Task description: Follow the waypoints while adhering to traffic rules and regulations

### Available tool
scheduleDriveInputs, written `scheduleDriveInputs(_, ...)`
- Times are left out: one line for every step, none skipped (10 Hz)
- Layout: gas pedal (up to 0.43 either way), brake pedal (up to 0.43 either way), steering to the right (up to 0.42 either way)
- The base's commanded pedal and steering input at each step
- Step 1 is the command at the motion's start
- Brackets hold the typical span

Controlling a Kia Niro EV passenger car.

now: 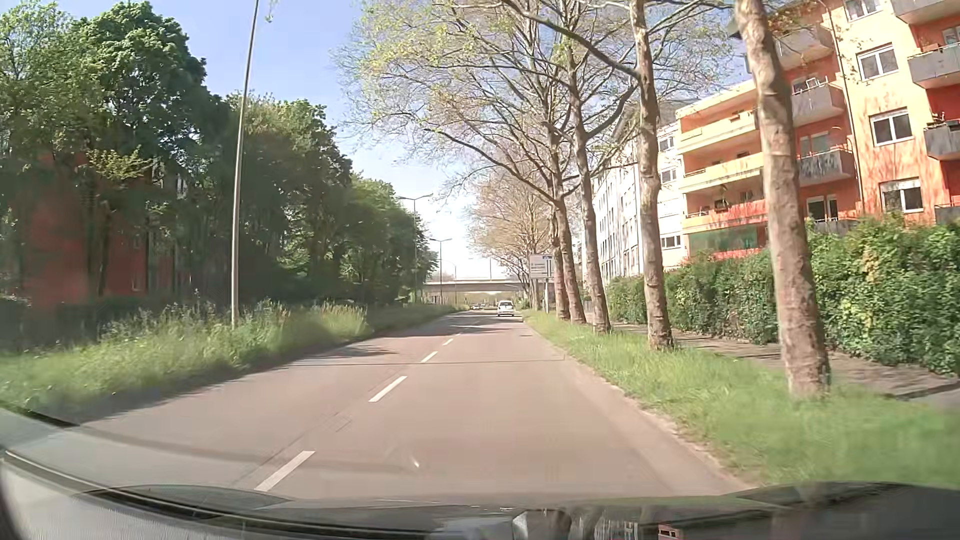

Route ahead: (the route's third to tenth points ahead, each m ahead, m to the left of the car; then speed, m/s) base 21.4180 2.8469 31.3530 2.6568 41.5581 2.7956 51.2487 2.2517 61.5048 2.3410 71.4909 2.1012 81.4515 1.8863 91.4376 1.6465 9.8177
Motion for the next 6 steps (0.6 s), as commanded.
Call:
scheduleDriveInputs(0.000,0.000,-0.003)
scheduleDriveInputs(0.000,0.000,-0.003)
scheduleDriveInputs(0.000,0.000,-0.003)
scheduleDriveInputs(0.000,0.000,-0.003)
scheduleDriveInputs(0.020,0.000,-0.003)
scheduleDriveInputs(0.028,0.000,-0.003)
